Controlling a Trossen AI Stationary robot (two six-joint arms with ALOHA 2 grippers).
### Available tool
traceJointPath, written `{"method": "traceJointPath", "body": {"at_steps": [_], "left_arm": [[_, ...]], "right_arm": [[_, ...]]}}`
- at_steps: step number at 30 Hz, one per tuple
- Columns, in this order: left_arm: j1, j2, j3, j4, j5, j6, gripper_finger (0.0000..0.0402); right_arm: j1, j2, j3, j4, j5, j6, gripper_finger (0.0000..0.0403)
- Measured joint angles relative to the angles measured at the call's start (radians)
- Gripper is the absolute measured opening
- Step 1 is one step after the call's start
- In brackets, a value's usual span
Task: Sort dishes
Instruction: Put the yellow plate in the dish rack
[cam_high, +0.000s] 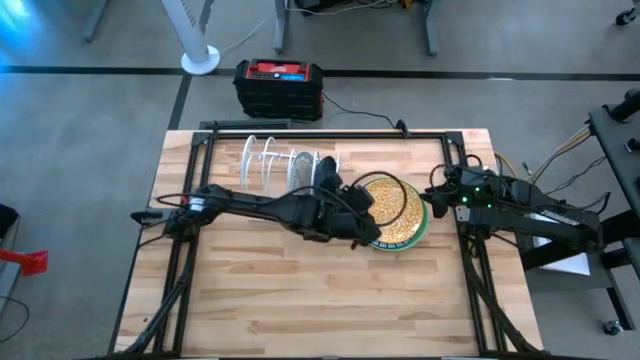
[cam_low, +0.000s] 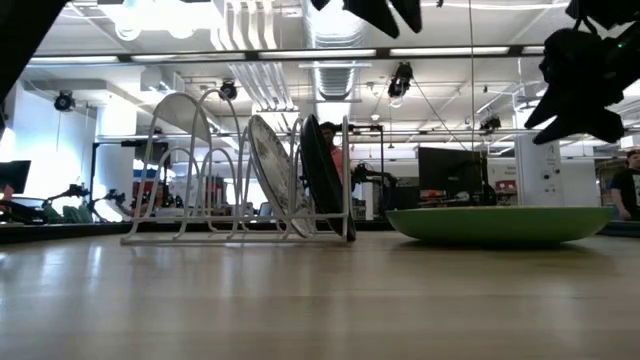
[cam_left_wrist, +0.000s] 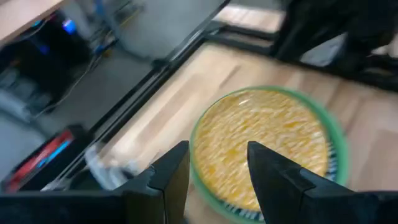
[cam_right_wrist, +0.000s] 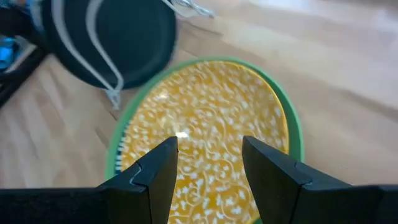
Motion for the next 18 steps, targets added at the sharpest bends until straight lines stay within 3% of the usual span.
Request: {"method": "traceJointPath", "body": {"at_steps": [9, 18], "left_arm": [[0.005, 0.081, 0.001, 0.127, 0.139, 0.083, 0.01], [0.016, 0.216, 0.001, 0.194, 0.184, 0.092, 0.0006]], "right_arm": [[0.001, 0.004, -0.072, -0.001, 0.023, 0.101, 0.0172], [0.001, 0.007, -0.136, 0.02, 0.039, 0.18, 0.0172]]}}
